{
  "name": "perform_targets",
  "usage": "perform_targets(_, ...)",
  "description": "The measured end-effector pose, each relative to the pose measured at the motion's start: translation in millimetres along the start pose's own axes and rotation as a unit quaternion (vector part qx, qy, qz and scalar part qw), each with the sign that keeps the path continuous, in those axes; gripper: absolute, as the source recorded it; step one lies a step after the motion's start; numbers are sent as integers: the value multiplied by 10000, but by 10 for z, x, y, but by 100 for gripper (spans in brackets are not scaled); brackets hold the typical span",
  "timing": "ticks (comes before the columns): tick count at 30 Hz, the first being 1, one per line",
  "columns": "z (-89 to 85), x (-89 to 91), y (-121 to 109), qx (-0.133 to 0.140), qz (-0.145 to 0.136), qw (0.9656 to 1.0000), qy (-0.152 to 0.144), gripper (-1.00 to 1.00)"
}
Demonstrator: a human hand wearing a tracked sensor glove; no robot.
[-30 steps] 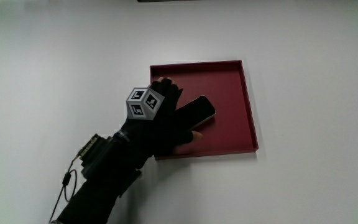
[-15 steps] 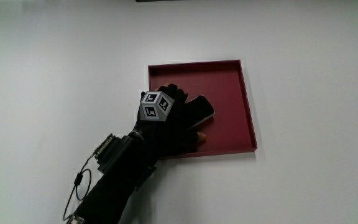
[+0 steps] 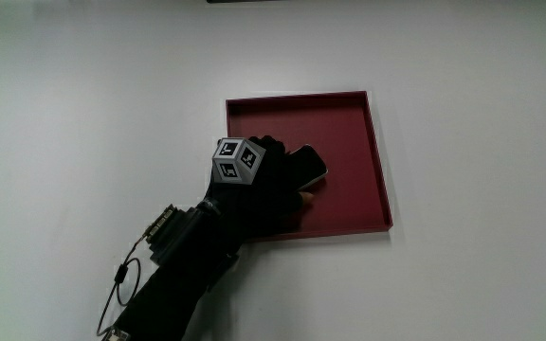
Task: Place eraser
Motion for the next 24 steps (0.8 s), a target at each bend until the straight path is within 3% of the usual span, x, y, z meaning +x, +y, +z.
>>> perform_targets(8, 11, 7, -20, 115, -49, 9999, -28, -100)
perform_targets(14, 46, 33, -39, 137, -160, 9998, 2, -100)
perform_targets(19, 203, 104, -132, 231, -301, 9993, 32, -100)
perform_targets(24, 416, 176, -274, 391, -662, 9969, 171, -100)
